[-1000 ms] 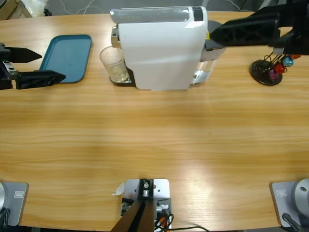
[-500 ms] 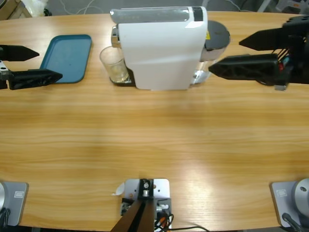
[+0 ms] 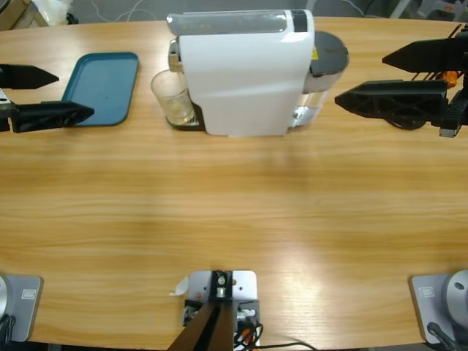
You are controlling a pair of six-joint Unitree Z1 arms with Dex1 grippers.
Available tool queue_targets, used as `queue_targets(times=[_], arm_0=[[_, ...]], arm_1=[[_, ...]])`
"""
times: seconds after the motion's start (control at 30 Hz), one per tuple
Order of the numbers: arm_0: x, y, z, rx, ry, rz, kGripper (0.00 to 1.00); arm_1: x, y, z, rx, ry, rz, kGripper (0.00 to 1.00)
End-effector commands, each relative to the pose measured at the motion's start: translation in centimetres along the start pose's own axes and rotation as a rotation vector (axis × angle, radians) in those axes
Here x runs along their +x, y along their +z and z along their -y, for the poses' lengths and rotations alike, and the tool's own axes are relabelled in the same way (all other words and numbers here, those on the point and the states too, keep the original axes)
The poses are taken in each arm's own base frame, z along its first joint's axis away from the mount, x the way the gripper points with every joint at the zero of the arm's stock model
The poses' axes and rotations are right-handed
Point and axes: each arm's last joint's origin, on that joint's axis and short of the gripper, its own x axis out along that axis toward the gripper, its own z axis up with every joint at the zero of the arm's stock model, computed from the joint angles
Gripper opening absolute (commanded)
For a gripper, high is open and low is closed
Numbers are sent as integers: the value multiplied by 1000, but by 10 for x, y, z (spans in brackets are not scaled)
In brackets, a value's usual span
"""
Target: Pour coffee
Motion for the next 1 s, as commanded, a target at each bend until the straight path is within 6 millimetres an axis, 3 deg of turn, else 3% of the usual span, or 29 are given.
queue_targets(times=[0.03,1.0], arm_0=[[5,0,2,54,-35,-15,997],[6,-3,4,54,-60,-35,996]], arm_1=[[3,-7,0,-17,-17,-31,987],[0,1,0,-16,-29,-5,980]])
